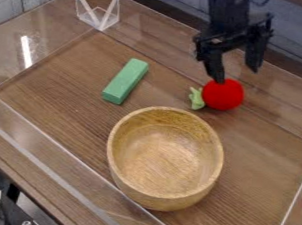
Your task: Move the red object to the left side of the table
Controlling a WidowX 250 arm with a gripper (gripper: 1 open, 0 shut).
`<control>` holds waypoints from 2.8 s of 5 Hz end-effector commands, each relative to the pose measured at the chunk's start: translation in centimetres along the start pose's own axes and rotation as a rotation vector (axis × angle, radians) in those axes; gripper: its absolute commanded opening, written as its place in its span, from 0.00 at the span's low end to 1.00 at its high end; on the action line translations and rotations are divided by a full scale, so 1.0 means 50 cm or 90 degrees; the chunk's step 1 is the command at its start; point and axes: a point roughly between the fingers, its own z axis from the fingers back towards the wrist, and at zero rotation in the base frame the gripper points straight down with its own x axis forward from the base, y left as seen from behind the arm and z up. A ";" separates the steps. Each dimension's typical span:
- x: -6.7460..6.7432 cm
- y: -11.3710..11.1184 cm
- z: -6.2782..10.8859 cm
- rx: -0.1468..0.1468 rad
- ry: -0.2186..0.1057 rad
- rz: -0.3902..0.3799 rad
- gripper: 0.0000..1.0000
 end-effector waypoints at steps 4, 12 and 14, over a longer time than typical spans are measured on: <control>0.022 0.028 -0.030 0.012 -0.064 0.046 0.00; 0.013 -0.015 -0.019 0.046 -0.028 -0.209 1.00; 0.041 0.025 -0.102 0.062 -0.039 -0.148 1.00</control>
